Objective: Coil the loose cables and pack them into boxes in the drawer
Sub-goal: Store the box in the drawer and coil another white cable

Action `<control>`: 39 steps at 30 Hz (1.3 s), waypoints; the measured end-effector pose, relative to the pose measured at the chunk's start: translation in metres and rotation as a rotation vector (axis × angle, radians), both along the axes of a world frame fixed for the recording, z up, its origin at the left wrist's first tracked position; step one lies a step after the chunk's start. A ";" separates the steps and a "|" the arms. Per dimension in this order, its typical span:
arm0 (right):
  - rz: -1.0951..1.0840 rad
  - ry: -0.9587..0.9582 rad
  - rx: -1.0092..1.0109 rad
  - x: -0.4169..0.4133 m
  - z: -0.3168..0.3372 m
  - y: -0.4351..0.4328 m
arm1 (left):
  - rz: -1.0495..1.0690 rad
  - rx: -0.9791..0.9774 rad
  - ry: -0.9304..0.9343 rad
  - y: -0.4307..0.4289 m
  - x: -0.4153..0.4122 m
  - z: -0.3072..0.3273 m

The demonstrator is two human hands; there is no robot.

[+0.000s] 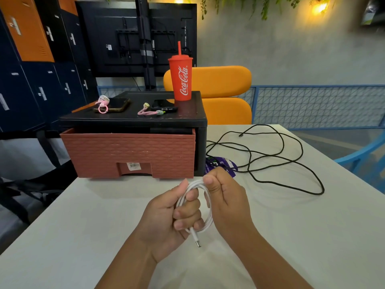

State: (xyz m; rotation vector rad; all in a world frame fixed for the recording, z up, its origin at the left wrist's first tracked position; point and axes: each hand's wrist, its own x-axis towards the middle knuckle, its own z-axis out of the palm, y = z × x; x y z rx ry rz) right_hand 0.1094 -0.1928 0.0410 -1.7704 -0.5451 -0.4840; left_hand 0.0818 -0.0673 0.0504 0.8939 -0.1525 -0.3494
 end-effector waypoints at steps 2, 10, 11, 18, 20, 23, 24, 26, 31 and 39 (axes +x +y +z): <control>0.013 0.030 0.011 0.000 0.000 0.000 | 0.042 0.026 0.006 -0.002 -0.001 0.002; 0.104 0.078 -0.072 0.005 0.006 -0.007 | 0.222 -0.076 0.022 -0.002 -0.001 0.005; 0.118 0.108 -0.140 0.006 0.007 -0.009 | 0.268 -0.119 0.039 0.000 0.001 0.005; -0.039 0.266 -0.648 0.019 -0.004 -0.014 | 0.352 -0.379 0.016 0.017 0.006 0.004; -0.061 0.282 -0.678 0.018 -0.003 -0.013 | 0.222 -0.440 -0.050 0.024 0.010 -0.004; -0.014 0.332 -0.733 0.014 -0.001 -0.009 | 0.058 -0.479 -0.149 0.027 0.014 -0.014; 0.021 0.351 -0.763 0.011 -0.001 -0.007 | 0.177 -0.357 -0.167 0.030 0.009 -0.013; 0.106 0.365 -0.850 0.005 -0.003 -0.002 | 0.243 -0.225 -0.296 0.029 0.011 -0.007; 0.245 0.271 -0.987 -0.013 0.006 0.002 | 0.430 0.012 -0.211 0.017 0.008 0.000; 0.242 0.093 -0.844 -0.018 0.031 -0.010 | 0.407 0.836 -0.355 0.003 0.005 -0.016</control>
